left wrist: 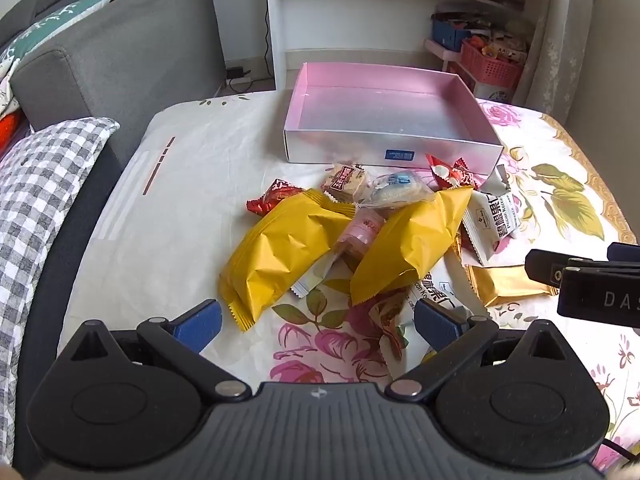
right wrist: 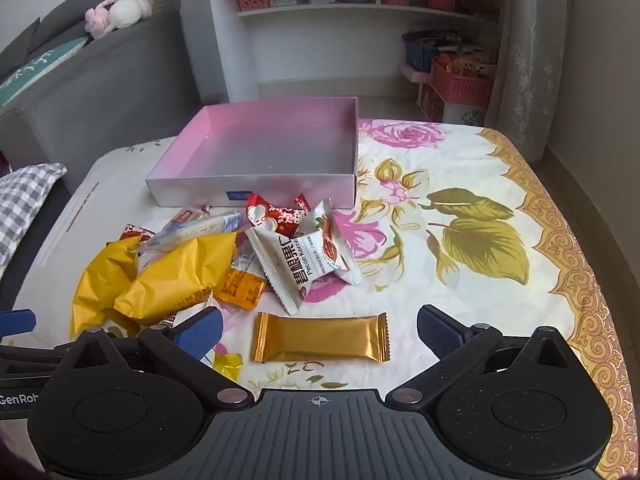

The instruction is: Organize snacks

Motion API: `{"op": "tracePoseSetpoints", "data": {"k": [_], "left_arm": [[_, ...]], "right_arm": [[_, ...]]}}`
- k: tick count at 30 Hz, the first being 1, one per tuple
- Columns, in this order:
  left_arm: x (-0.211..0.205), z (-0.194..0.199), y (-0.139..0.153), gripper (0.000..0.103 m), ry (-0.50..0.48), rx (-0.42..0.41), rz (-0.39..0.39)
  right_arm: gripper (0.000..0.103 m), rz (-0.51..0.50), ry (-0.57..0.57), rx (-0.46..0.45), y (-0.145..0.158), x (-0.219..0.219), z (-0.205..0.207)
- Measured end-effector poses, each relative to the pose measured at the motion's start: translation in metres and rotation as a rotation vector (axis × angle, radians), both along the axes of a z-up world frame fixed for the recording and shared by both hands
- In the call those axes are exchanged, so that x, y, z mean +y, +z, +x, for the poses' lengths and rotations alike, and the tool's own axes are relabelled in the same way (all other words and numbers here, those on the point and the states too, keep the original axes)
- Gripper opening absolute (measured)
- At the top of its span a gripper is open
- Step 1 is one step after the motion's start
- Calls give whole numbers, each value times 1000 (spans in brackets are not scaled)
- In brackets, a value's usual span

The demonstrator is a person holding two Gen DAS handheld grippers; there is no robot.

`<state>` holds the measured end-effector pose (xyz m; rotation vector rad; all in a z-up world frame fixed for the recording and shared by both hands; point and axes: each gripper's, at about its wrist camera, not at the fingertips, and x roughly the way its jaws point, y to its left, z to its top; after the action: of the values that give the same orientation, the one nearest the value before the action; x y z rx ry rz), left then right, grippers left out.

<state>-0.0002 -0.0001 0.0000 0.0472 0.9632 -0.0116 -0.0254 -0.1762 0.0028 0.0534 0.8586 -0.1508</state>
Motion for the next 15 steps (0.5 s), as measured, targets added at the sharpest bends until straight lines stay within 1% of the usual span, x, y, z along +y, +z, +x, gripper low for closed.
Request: {"op": "tracePoseSetpoints", "data": {"k": [2,3,8,10,15], "left_arm": [[0,-1,0,103,3,1,0],[-1,-1,0,103,3,1,1],[-3,-6,2,103,11,-1,-1],[3,0,0,103,3,1,-4],[3,1,2,103,3,-1,4]], "right_arm": [[103,1,10,-16,-3,0,-5],[103,2,7,15,-4,-1,1],[103,-25,8,17,-5,5,1],[103,-32,6,19,-5,8,1],[103,-19,9,23,-6,5,0]]}}
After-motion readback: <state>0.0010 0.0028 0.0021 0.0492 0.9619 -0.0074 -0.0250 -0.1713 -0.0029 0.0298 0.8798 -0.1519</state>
